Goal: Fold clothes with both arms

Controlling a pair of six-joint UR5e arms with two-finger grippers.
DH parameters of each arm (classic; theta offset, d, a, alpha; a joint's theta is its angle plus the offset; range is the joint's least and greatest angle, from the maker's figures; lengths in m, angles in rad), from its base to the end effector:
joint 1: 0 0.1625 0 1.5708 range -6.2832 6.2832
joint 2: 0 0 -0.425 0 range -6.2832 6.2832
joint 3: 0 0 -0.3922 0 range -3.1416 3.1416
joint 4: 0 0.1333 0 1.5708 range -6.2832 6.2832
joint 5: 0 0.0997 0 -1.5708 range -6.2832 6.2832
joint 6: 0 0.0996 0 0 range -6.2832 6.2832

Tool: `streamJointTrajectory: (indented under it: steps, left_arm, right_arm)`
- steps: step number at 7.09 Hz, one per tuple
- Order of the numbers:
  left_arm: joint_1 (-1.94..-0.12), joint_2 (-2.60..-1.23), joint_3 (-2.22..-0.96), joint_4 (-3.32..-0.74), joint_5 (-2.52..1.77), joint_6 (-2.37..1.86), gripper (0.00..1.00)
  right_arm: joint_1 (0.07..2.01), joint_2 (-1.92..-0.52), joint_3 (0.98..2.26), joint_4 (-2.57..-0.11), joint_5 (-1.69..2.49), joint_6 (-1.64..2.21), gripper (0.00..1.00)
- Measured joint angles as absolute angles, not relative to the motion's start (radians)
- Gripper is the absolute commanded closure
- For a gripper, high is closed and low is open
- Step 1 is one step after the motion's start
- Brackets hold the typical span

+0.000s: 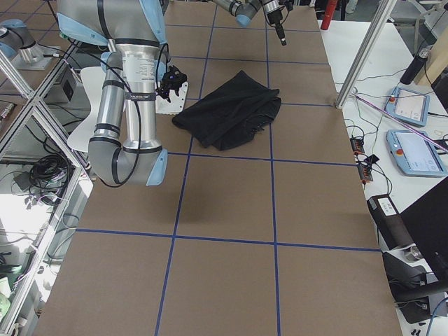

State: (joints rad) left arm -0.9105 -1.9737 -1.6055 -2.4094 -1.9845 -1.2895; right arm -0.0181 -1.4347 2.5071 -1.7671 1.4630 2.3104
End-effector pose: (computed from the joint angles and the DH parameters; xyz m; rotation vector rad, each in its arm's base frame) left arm 0.3177 -0.5612 0.3183 0.4112 1.2402 -0.2737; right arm -0.3876 -0.1370 0.2259 -0.2355 -0.8707 0.7205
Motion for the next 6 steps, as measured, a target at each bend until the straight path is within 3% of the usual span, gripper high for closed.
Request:
streamJointTrajectory:
  steps: [2,6]
  left_arm:
    - [-0.801,-1.847,-1.711,-2.385,-1.898,-1.317,0.54]
    - [-0.561,-1.794,-1.717,-2.381,-1.736,-1.410,0.54]
  right_arm:
    - [0.147,-1.377,2.507,-1.767,1.463,2.187,0.00]
    - [0.365,-1.297,2.405,-1.763,1.467,2.053,0.00]
